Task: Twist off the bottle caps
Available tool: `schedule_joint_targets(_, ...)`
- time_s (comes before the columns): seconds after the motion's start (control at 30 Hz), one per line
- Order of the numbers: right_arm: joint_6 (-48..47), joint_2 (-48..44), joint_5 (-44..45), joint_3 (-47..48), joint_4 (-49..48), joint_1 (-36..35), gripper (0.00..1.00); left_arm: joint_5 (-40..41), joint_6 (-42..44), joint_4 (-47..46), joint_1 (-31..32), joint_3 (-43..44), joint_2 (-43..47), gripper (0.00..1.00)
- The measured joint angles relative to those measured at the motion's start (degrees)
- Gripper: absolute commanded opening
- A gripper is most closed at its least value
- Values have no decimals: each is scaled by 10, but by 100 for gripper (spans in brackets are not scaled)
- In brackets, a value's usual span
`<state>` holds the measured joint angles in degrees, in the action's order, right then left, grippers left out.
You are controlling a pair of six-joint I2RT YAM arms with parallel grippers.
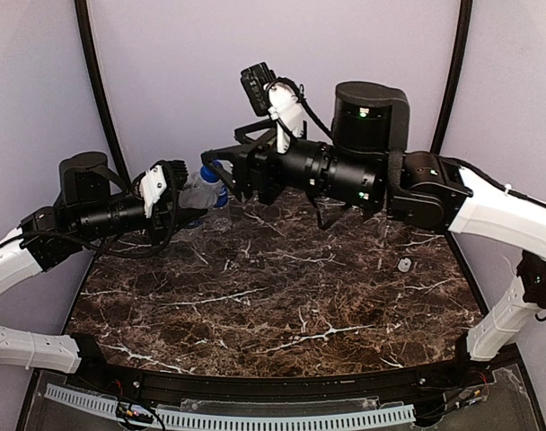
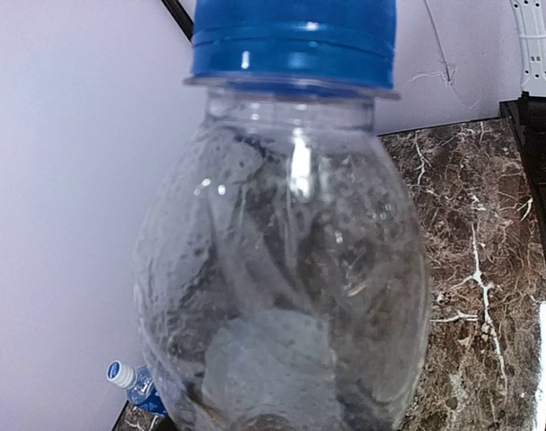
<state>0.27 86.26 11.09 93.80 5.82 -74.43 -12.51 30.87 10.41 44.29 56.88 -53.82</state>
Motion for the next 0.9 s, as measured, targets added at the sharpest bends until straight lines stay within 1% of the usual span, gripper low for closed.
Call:
schedule_joint_targets(0.07, 7, 38, 36, 52, 23, -3, 70, 13, 10, 0, 1, 0, -1, 33)
schedule_joint_targets(0.13, 10, 69, 63, 88, 47, -4, 65, 21, 17, 0, 2, 0, -1, 33)
schedule_joint_targets(0.23, 14, 96, 83, 106, 78, -5, 51, 28, 22, 0, 2, 0, -1, 33)
schedule_joint_targets(0.3, 13, 105, 86, 107, 90, -5, 46, 31, 26, 0, 2, 0, -1, 33)
schedule_joint_targets(0.37, 18, 110, 89, 110, 97, -6, 38, 36, 28, 6, 2, -1, -2, 33)
schedule_joint_targets(0.57, 22, 110, 84, 113, 105, -9, 2, 37, 31, 9, 3, -2, -2, 34)
schedule_joint_targets(0.63, 22, 110, 80, 113, 105, -9, 0, 38, 30, 9, 3, -2, -2, 52)
schedule_joint_targets(0.67, 25, 110, 80, 113, 106, -8, 0, 39, 28, 9, 3, -3, -2, 70)
schedule_joint_targets(0.7, 28, 110, 78, 112, 105, -6, 0, 40, 26, 8, 3, -3, -2, 79)
schedule_joint_targets(0.77, 40, 104, 62, 104, 103, 1, 0, 40, 25, 8, 3, -5, 0, 87)
schedule_joint_targets(0.83, 60, 88, 38, 80, 101, 15, 0, 41, 27, 3, 3, -10, 3, 92)
schedule_joint_targets(0.9, 78, 73, 16, 59, 100, 26, 0, 46, 30, -3, 3, -21, 11, 92)
